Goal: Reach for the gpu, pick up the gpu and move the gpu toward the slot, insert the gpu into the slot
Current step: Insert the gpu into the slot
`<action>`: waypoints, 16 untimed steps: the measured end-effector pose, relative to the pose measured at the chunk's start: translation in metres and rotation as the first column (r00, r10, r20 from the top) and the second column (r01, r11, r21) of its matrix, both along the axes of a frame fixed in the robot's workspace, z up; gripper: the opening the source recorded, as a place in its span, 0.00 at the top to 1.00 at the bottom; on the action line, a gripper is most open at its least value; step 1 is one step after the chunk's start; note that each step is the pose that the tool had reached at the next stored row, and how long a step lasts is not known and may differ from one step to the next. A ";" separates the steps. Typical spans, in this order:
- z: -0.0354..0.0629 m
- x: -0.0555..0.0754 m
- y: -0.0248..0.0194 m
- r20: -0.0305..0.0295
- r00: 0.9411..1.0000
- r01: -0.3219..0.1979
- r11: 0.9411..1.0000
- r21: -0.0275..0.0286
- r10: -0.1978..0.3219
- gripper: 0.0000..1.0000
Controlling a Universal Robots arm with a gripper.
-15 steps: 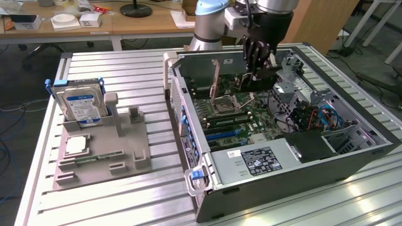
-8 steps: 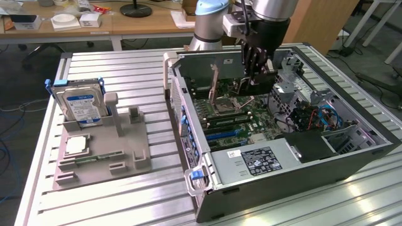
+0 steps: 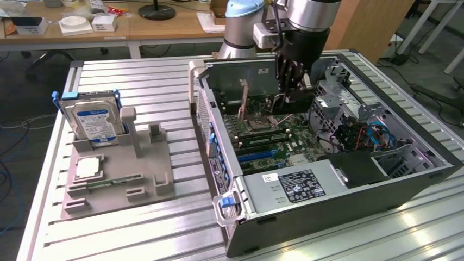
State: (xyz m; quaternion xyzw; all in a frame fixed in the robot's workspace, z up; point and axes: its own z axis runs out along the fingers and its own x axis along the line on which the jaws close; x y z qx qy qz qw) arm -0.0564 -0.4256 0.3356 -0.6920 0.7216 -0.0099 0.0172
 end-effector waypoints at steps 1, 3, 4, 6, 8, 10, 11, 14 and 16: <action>-0.0008 -0.001 0.0000 0.000 1.000 0.000 1.000 0.000 0.000 0.74; -0.0024 -0.003 0.0000 0.000 1.000 0.000 1.000 0.000 0.000 0.74; -0.0032 -0.003 0.0000 0.000 1.000 0.000 1.000 0.000 0.000 0.74; -0.0042 -0.003 -0.0013 0.000 1.000 0.000 1.000 0.000 0.000 0.74; -0.0052 -0.003 -0.0037 0.000 1.000 0.000 1.000 0.000 0.000 0.74; -0.0058 -0.003 -0.0073 0.000 1.000 0.000 1.000 0.000 0.000 0.74; -0.0061 -0.003 -0.0094 0.000 1.000 0.000 1.000 0.000 0.000 0.74; -0.0068 -0.003 -0.0156 0.000 1.000 0.000 1.000 0.000 0.000 0.74; -0.0078 -0.005 -0.0168 0.000 1.000 0.000 1.000 0.000 0.000 0.74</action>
